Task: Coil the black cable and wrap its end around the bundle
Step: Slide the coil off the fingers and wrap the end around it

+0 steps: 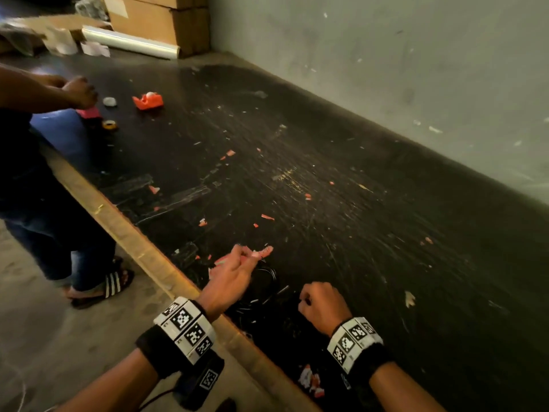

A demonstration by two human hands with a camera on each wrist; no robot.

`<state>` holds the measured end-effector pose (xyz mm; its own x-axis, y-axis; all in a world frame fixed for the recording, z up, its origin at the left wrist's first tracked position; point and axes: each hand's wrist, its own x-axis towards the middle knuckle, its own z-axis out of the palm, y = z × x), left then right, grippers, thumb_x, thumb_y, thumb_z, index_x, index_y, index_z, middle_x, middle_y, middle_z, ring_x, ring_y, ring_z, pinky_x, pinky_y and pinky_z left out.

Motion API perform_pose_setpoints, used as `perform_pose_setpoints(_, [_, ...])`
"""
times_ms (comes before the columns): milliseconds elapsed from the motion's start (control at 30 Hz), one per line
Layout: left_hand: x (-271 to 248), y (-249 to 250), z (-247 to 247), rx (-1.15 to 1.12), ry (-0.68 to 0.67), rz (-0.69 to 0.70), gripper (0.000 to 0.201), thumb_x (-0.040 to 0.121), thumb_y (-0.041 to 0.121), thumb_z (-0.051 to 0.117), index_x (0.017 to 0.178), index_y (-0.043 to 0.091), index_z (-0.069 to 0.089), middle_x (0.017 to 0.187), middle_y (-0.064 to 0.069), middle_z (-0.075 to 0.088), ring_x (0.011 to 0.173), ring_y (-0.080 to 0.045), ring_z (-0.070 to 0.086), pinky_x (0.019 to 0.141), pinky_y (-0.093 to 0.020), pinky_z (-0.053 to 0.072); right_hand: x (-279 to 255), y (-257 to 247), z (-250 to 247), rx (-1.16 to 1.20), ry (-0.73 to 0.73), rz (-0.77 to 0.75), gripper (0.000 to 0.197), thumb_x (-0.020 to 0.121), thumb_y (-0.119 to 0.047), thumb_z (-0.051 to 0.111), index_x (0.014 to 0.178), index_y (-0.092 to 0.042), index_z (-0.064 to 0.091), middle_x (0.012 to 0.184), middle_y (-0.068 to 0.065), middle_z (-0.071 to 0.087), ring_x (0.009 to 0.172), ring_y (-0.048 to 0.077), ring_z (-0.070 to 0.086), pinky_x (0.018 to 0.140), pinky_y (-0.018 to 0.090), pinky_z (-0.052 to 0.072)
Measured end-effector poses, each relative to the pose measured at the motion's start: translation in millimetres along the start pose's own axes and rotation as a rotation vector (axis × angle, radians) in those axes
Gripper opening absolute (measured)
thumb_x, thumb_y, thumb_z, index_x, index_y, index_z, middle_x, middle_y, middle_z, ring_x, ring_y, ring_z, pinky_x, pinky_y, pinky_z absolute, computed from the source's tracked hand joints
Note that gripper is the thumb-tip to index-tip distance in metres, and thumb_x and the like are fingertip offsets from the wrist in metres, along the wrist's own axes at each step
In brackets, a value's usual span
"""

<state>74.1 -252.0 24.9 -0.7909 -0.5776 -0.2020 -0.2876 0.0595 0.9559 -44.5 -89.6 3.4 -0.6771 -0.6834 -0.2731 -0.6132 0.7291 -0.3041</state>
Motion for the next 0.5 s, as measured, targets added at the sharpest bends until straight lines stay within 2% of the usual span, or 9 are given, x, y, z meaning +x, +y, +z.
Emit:
perform_pose_setpoints(33, [0, 4, 3, 0.035, -0.037, 0.039, 0.015, 0.094, 0.031, 0.047, 0.1, 0.018, 0.051, 0.078, 0.008, 0.061, 0.067, -0.012, 0.046, 0.065, -0.039, 0.044, -1, 0, -4, 0.099, 0.06, 0.025, 0.012, 0.08, -0.021, 0.061, 0.088, -0.015, 0.07, 0.087, 0.009, 0.072, 0.085, 0.027, 0.067, 0.075, 0.036, 0.055])
perform_pose_setpoints(67, [0, 10, 6, 0.043, -0.081, 0.068, 0.017, 0.094, 0.024, 0.05, 0.107, 0.014, 0.049, 0.085, 0.008, 0.059, 0.072, -0.009, 0.046, 0.07, -0.033, 0.046, -2, 0, -10, 0.199, 0.135, 0.057, 0.008, 0.079, -0.018, 0.063, 0.083, -0.016, 0.07, 0.077, 0.006, 0.071, 0.077, 0.024, 0.068, 0.071, 0.035, 0.056])
perform_pose_setpoints(133, [2, 18, 12, -0.052, -0.196, 0.096, 0.027, 0.091, 0.012, 0.054, 0.116, 0.012, 0.043, 0.092, 0.001, 0.056, 0.068, -0.008, 0.049, 0.057, -0.017, 0.047, -7, 0, -23, 0.356, 0.281, 0.08, 0.007, 0.077, -0.011, 0.067, 0.077, -0.018, 0.07, 0.061, -0.005, 0.064, 0.059, 0.009, 0.063, 0.062, 0.025, 0.054])
perform_pose_setpoints(200, [6, 21, 14, -0.108, -0.353, 0.125, 0.034, 0.088, 0.014, 0.059, 0.117, 0.02, 0.044, 0.101, -0.012, 0.058, 0.068, -0.013, 0.055, 0.052, -0.021, 0.048, -16, -4, -40, 0.433, 0.372, 0.072, 0.014, 0.075, -0.007, 0.068, 0.076, -0.021, 0.067, 0.057, -0.013, 0.059, 0.051, -0.001, 0.058, 0.054, 0.007, 0.045])
perform_pose_setpoints(233, [9, 22, 15, -0.093, -0.405, 0.138, 0.032, 0.085, 0.02, 0.062, 0.113, 0.026, 0.048, 0.1, -0.017, 0.059, 0.07, -0.017, 0.057, 0.055, -0.027, 0.048, -22, -8, -49, 0.455, 0.4, 0.053, 0.016, 0.075, -0.007, 0.069, 0.075, -0.022, 0.066, 0.057, -0.013, 0.059, 0.051, -0.002, 0.058, 0.052, 0.006, 0.044])
perform_pose_setpoints(267, [11, 23, 16, -0.073, -0.435, 0.154, 0.025, 0.083, 0.028, 0.063, 0.105, 0.029, 0.054, 0.095, -0.018, 0.06, 0.07, -0.019, 0.057, 0.057, -0.031, 0.047, -26, -13, -56, 0.463, 0.412, 0.023, 0.016, 0.075, -0.006, 0.069, 0.074, -0.022, 0.065, 0.057, -0.012, 0.061, 0.052, -0.001, 0.058, 0.052, 0.007, 0.044])
perform_pose_setpoints(333, [11, 29, 23, -0.073, -0.456, 0.181, 0.012, 0.086, 0.034, 0.06, 0.087, 0.023, 0.062, 0.074, -0.001, 0.058, 0.061, -0.008, 0.053, 0.057, -0.03, 0.042, -34, -22, -64, 0.452, 0.43, -0.055, 0.012, 0.075, -0.006, 0.068, 0.075, -0.019, 0.066, 0.061, -0.006, 0.064, 0.053, 0.006, 0.059, 0.055, 0.017, 0.047])
perform_pose_setpoints(400, [9, 38, 30, -0.078, -0.481, 0.211, 0.025, 0.091, 0.034, 0.053, 0.075, 0.018, 0.062, 0.057, 0.014, 0.053, 0.054, 0.001, 0.047, 0.054, -0.022, 0.039, -38, -29, -67, 0.412, 0.432, -0.114, 0.007, 0.075, -0.01, 0.066, 0.075, -0.017, 0.066, 0.068, -0.001, 0.066, 0.057, 0.011, 0.061, 0.058, 0.028, 0.052])
perform_pose_setpoints(500, [11, 44, 35, -0.045, -0.474, 0.319, 0.031, 0.093, 0.027, 0.05, 0.069, 0.009, 0.058, 0.059, 0.009, 0.05, 0.059, -0.003, 0.046, 0.054, -0.02, 0.038, -43, -31, -69, 0.366, 0.449, -0.126, 0.001, 0.075, -0.016, 0.065, 0.075, -0.017, 0.065, 0.073, 0.001, 0.068, 0.063, 0.014, 0.063, 0.063, 0.04, 0.055])
